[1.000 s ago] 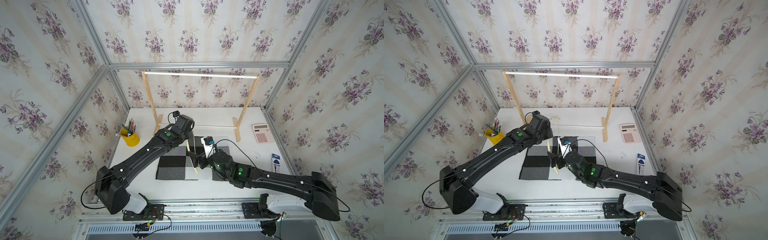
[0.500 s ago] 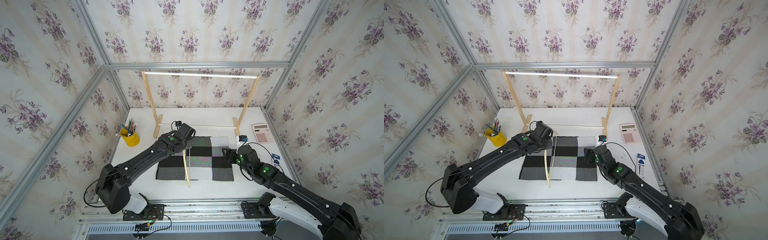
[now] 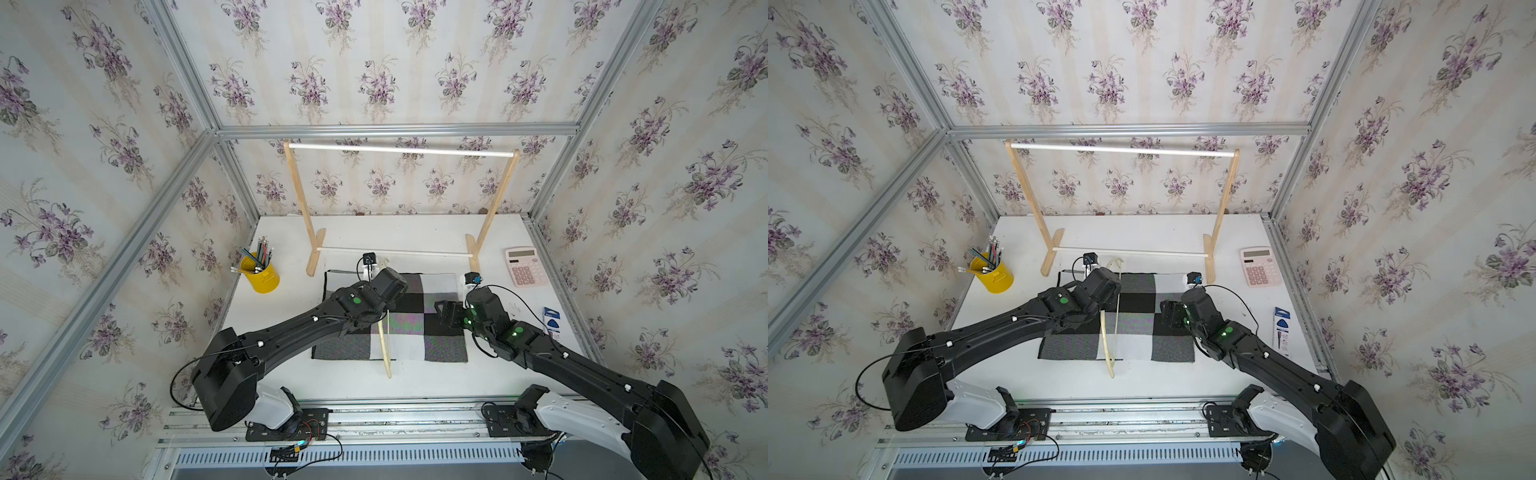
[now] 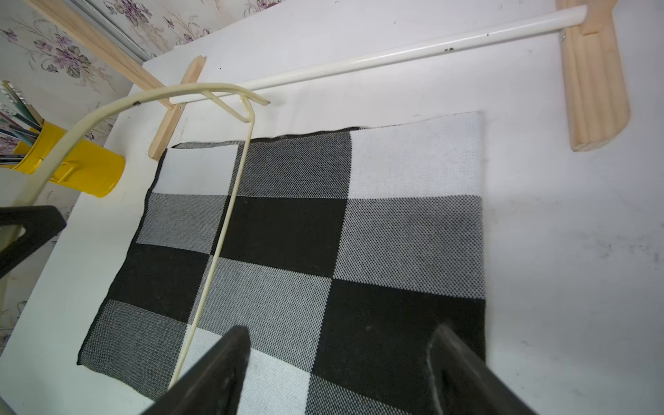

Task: Hang the scarf on the hanger

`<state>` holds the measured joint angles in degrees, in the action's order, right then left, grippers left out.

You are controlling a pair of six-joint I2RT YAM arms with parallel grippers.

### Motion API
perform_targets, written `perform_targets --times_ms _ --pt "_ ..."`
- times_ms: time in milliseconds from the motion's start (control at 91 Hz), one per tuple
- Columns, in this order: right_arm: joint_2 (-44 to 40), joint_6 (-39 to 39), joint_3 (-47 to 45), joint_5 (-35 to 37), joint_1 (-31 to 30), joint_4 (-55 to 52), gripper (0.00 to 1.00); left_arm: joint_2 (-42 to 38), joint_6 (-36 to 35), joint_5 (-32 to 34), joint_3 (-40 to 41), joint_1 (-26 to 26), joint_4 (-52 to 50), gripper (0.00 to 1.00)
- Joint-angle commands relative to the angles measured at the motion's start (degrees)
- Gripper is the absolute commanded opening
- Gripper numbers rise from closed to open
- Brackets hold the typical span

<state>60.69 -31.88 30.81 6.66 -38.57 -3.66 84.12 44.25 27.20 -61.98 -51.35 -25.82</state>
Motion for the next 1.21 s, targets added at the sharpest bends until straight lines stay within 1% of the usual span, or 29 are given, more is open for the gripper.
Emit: perform_targets --times_ms 0,264,407,462,538,571,637,736,868,989,1198 --pt "0.16 0.03 -0.44 1.43 0.12 1.62 0.84 1.00 1.18 3.53 -0.19 -0.94 2.34 0.00" --pt "0.82 -2.30 -2.21 3.04 0.54 -0.87 0.83 2.74 1.19 3.22 -2.22 -1.64 1.21 0.00" --pt "1.86 -3.73 -2.81 2.48 2.73 -2.63 0.83 3.76 1.02 2.50 -3.53 -1.65 -0.23 0.00" --pt "2.01 -3.84 -2.72 0.91 4.25 -3.04 0.82 4.21 1.18 2.20 -4.53 -1.65 -1.83 0.00" --pt "3.12 -2.62 -1.44 -3.11 6.74 -4.83 0.82 4.99 1.77 1.81 -6.59 -1.65 -5.10 0.00" --pt "3.84 -1.70 -0.62 -4.72 9.68 -5.86 0.82 5.34 2.13 1.73 -7.71 -1.65 -6.80 0.00" --pt "5.49 0.45 1.08 -7.55 12.52 -7.83 0.82 5.91 2.28 1.19 -9.39 -1.65 -9.10 0.00" --pt "7.96 2.78 2.60 -10.22 15.17 -9.28 0.81 6.10 2.42 0.31 -9.68 -1.72 -9.11 0.00" --pt "9.95 2.78 1.77 -12.77 16.01 -7.64 0.79 6.81 3.01 -0.52 -8.42 -1.94 -6.98 0.00" --pt "11.00 1.68 -0.35 -14.47 16.00 -4.01 0.78 7.99 3.68 -0.04 -8.12 -2.64 -6.22 0.00" --pt "12.57 1.96 -1.31 -13.52 16.00 -2.23 0.78 8.67 4.71 3.11 -7.41 -3.50 -5.71 0.00"
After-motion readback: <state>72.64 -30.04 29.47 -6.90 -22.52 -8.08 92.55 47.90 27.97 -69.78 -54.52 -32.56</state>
